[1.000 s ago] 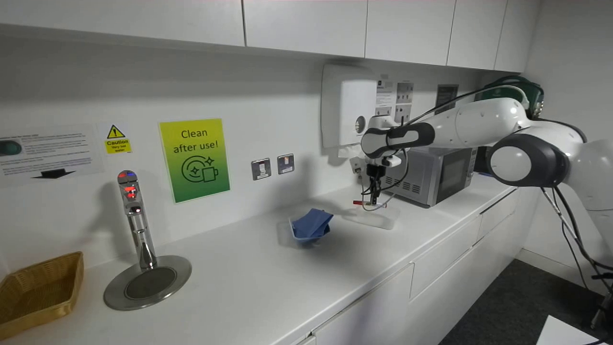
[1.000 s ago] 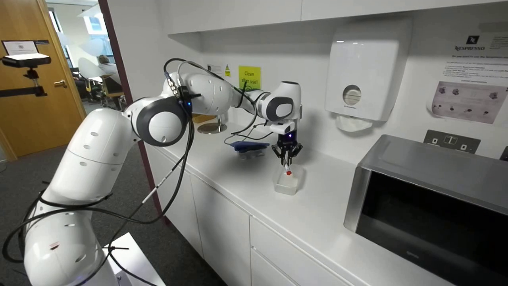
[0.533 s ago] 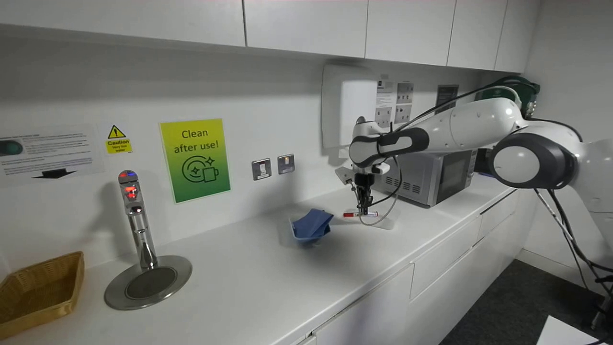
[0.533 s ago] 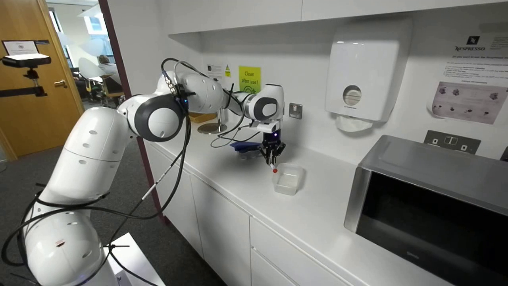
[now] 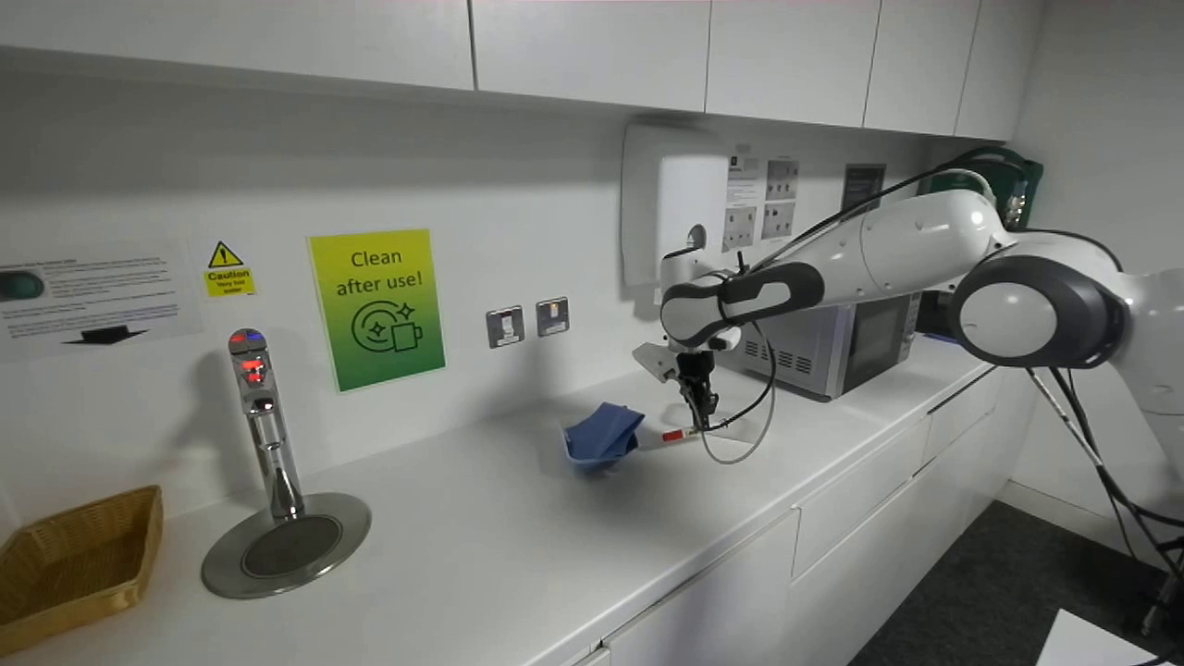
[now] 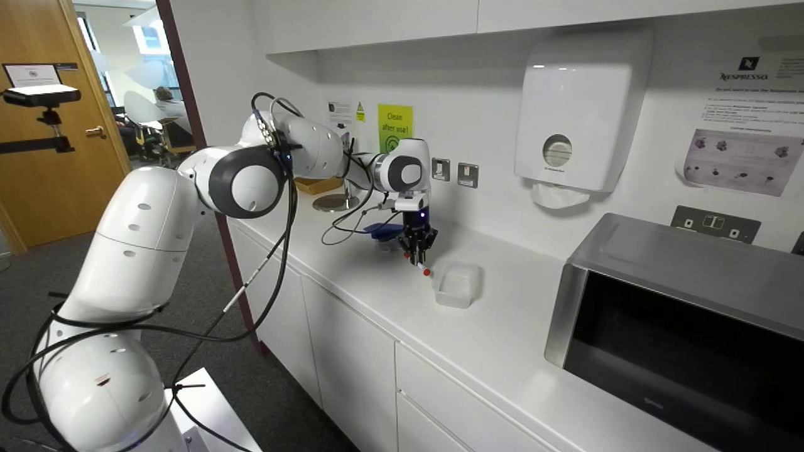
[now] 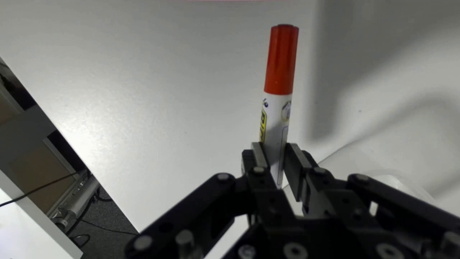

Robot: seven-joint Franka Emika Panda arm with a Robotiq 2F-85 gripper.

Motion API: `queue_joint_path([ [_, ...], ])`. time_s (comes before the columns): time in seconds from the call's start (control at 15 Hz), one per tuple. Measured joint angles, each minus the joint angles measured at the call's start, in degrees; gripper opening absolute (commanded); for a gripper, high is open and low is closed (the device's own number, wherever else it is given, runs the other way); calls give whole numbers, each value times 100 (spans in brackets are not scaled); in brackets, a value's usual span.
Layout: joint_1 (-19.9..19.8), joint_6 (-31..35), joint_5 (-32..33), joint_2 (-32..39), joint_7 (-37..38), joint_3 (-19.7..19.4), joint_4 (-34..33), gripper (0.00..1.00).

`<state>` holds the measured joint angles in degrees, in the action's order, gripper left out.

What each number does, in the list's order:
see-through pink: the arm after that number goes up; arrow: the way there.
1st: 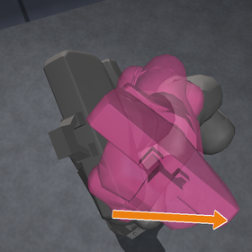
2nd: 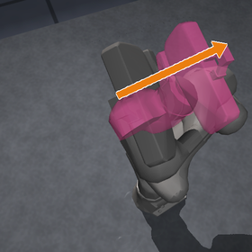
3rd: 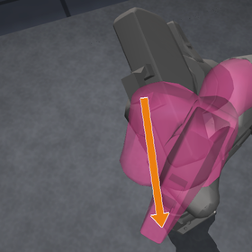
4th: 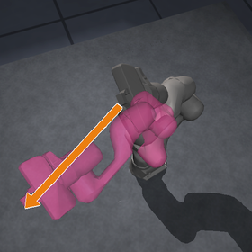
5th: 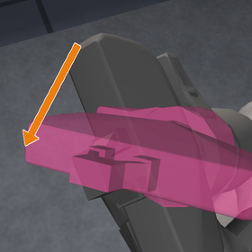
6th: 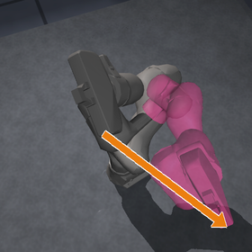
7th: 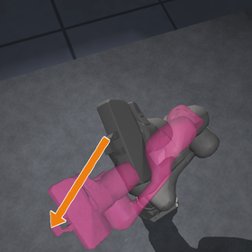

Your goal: Remove the marker from the bowl

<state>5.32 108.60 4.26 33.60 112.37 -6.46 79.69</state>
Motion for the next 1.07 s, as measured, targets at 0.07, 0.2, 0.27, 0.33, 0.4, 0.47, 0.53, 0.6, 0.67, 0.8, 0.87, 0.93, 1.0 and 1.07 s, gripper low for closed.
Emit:
queue_joint_path([
  [0.07,17,0,56,0,-52,2,25,5],
  [0.2,46,0,169,0,-193,2,58,5],
  [0.27,54,0,204,0,-319,2,75,5],
  [0.33,58,0,220,2,-457,3,87,5],
  [0.4,58,0,224,5,-626,4,98,5],
  [0.47,58,0,224,8,-798,4,109,5],
  [0.53,56,0,224,13,-972,4,117,5],
  [0.6,54,0,224,18,-1141,4,124,5],
  [0.67,52,1,222,22,-1315,4,128,5],
  [0.8,42,1,209,29,-1645,5,131,5],
  [0.87,33,1,204,32,-1782,5,131,5],
  [0.93,22,2,196,35,-1908,5,131,5],
  [1.0,6,3,185,37,-2017,5,131,5],
  [1.07,-8,6,172,39,-2122,6,131,5],
])
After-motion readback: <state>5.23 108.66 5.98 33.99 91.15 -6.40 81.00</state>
